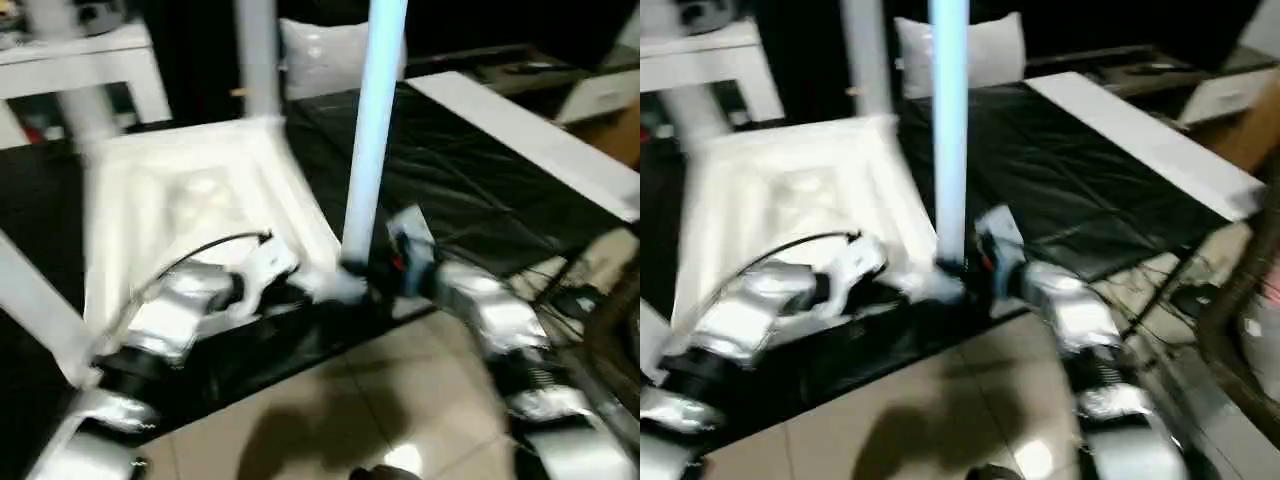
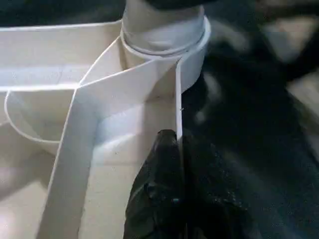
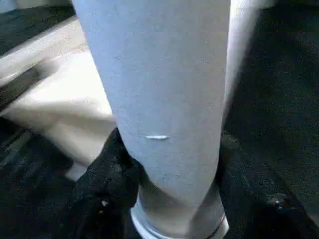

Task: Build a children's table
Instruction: Rotate leg to tighten

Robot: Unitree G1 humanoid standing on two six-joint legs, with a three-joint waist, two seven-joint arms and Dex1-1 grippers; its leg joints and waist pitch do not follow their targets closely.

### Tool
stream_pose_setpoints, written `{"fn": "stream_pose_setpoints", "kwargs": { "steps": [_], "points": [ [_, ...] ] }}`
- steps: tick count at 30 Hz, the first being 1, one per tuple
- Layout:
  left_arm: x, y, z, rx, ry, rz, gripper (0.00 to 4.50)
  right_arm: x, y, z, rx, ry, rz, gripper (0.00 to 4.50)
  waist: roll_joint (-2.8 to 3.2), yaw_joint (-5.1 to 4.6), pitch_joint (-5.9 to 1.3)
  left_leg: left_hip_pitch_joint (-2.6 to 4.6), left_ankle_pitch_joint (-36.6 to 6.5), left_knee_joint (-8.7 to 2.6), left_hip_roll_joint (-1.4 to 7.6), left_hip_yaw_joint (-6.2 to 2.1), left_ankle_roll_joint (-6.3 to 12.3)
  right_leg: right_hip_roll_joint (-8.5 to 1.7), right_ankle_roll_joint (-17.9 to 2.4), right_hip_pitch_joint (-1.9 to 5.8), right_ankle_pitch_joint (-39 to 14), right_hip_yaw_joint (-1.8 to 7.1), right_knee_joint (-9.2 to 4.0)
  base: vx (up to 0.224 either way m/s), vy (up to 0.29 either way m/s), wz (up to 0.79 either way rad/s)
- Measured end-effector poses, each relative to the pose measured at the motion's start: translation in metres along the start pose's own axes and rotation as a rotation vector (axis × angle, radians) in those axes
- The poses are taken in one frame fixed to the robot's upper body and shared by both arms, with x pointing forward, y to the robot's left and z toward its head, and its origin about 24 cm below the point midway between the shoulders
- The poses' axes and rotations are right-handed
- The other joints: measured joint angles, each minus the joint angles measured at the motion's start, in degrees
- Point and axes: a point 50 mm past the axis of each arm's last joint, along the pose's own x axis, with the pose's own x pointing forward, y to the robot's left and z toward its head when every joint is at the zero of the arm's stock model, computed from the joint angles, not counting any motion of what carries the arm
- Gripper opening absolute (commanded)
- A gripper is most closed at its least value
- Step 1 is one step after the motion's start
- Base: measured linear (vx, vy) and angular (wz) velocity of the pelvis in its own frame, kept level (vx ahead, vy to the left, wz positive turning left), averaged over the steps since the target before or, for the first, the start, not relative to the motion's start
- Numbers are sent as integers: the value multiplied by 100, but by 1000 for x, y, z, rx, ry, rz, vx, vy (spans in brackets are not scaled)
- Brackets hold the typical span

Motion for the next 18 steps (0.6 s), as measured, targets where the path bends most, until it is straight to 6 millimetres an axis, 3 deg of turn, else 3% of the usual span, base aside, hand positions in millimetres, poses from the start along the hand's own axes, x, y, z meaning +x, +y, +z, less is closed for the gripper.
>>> {"fn": "stream_pose_setpoints", "kwargs": {
  "steps": [4, 6, 9, 13, 18],
  "points": [
    [12, -3, 7, -26, 2, 89, 0, 9, 0, 0, 12, -31, -123, 204, 13, 11, -1, 6, 0, -1, 9, 2, 4, -8, 0, 36, 0, -31, -41, 0, 0, 0],
    [17, -4, 12, -29, 1, 126, 0, 10, -1, -1, 10, -51, -171, 257, 13, 29, -2, 3, -2, -2, 6, 3, 9, -9, -5, 37, 3, -18, -40, 0, 0, 0],
    [21, -6, 16, -10, 1, 143, 0, 9, -3, 0, 2, -68, -177, 290, 13, 59, -2, 3, -13, -13, 2, 4, 28, -7, -22, 35, 35, 14, -27, 0, 0, 0],
    [21, -7, 20, 27, -5, 130, 0, 1, -6, -1, -19, -101, -138, 324, 13, 147, -2, 4, -15, -56, 0, 9, 37, 7, -23, 10, 105, 52, -17, 0, 0, 0],
    [18, -8, 20, 97, -16, 69, 0, -24, -17, -4, -65, -108, -26, 370, 20, 295, -4, -2, 23, -117, 0, 25, 83, 15, -63, -36, 116, 57, -4, 0, 0, 0]
  ]
}}
